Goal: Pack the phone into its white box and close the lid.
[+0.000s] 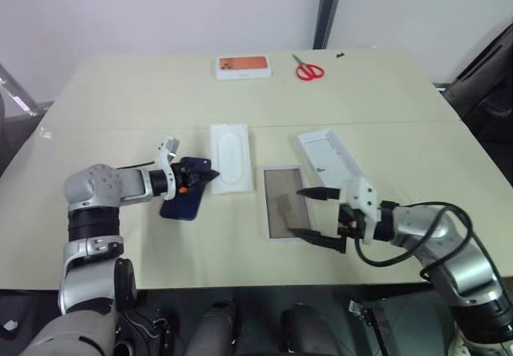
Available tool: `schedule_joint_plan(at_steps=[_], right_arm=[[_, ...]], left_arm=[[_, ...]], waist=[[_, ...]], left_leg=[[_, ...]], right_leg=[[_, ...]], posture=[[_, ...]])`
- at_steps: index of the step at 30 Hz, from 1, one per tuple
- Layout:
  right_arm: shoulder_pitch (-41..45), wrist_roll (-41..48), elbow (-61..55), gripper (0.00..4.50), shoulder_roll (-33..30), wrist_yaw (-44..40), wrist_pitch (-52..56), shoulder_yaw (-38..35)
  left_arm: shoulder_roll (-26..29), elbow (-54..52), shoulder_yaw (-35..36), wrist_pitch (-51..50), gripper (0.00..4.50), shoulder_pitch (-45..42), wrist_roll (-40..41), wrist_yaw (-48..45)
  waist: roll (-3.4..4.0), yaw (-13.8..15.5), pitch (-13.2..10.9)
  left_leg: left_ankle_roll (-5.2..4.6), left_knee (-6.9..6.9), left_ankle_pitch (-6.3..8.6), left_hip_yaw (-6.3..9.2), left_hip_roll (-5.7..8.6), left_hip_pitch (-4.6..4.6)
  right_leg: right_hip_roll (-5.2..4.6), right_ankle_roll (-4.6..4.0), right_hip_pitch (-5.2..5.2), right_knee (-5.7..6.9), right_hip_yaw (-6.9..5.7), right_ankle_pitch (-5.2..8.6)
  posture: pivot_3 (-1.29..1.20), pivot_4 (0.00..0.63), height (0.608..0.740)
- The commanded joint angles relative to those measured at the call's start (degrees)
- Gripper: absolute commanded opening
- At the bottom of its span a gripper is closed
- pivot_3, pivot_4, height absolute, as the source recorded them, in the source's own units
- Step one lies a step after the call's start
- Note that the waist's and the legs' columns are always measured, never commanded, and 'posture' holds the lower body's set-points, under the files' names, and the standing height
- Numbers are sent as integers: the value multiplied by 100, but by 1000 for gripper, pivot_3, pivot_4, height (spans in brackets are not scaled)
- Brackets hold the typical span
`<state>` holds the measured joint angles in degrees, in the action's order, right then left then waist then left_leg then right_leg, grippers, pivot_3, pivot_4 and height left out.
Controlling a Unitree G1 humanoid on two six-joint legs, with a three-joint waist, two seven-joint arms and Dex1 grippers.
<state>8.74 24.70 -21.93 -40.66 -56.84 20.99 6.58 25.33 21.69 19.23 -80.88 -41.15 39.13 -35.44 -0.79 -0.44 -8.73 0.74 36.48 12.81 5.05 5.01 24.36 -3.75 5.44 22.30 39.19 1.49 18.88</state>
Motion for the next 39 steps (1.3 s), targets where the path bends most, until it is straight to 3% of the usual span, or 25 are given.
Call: schedule_joint_plan(at_steps=[1, 7, 14, 16, 24, 29, 32, 38, 39], right_arm=[[405, -416, 355, 4322, -173, -594, -161, 584], [865, -1098, 1138, 4322, -347, -1202, -670, 1170], [1165, -1207, 1578, 860, -111, -1271, -904, 1094], [1251, -1301, 1726, 64, 6, -1190, -1036, 1090], [1935, -1840, 2580, 64, 687, -785, -1693, 1223], [2414, -2170, 3334, 64, 1058, -640, -2158, 1303], [2425, -2141, 3432, 915, 1077, -759, -2259, 1258], [2195, -1973, 3011, 4002, 908, -792, -2128, 1025], [2129, -1914, 2901, 4002, 822, -799, -2064, 918]], left_arm=[[-40, -166, 148, -138, 63, -100, 185, 50], [-108, -410, 251, -205, 63, 30, 221, 190], [-216, -701, 615, -382, 0, 101, 352, 417], [-272, -682, 790, -441, 0, 51, 428, 485], [-517, -503, 1154, -532, 0, -331, 582, 799], [-769, -678, 841, -486, 0, -273, 559, 873], [-820, -762, 802, -520, 0, -235, 588, 890], [-869, -877, 621, -492, 0, -120, 569, 921], [-892, -900, 577, -464, 0, -104, 562, 929]], waist=[[0, -13, 0], [-2, -26, -1], [-3, -22, -1], [-2, -24, -1], [-3, -19, -2], [-3, -31, -2], [-4, -40, -2], [-3, -39, -2], [-3, -32, -2]], left_leg=[[1, 1, -1, 0, 0, 0], [2, 2, -1, 0, -1, 3], [4, 5, -2, 0, -2, 3], [5, 5, -2, 0, -2, 3], [9, 9, -4, 1, -2, 5], [10, 10, -5, 1, -2, 5], [11, 10, -5, 1, -2, 5], [12, 8, -5, 1, -2, 5], [12, 9, -5, 1, -2, 5]], right_leg=[[0, 0, 1, 0, 1, 0], [2, 0, 4, 1, 0, 0], [2, 0, 4, 2, -1, 0], [2, 0, 4, 2, 0, 0], [3, 1, 5, 4, -3, 0], [4, 1, 6, 5, -4, -1], [4, 1, 6, 5, -4, -1], [5, 1, 7, 5, -2, -1], [5, 1, 7, 5, -2, -1]], posture=[[0, 150, 734], [0, 150, 734], [0, 150, 734], [0, 150, 734], [0, 150, 734], [0, 150, 734], [0, 150, 734], [0, 150, 734], [0, 150, 734]])
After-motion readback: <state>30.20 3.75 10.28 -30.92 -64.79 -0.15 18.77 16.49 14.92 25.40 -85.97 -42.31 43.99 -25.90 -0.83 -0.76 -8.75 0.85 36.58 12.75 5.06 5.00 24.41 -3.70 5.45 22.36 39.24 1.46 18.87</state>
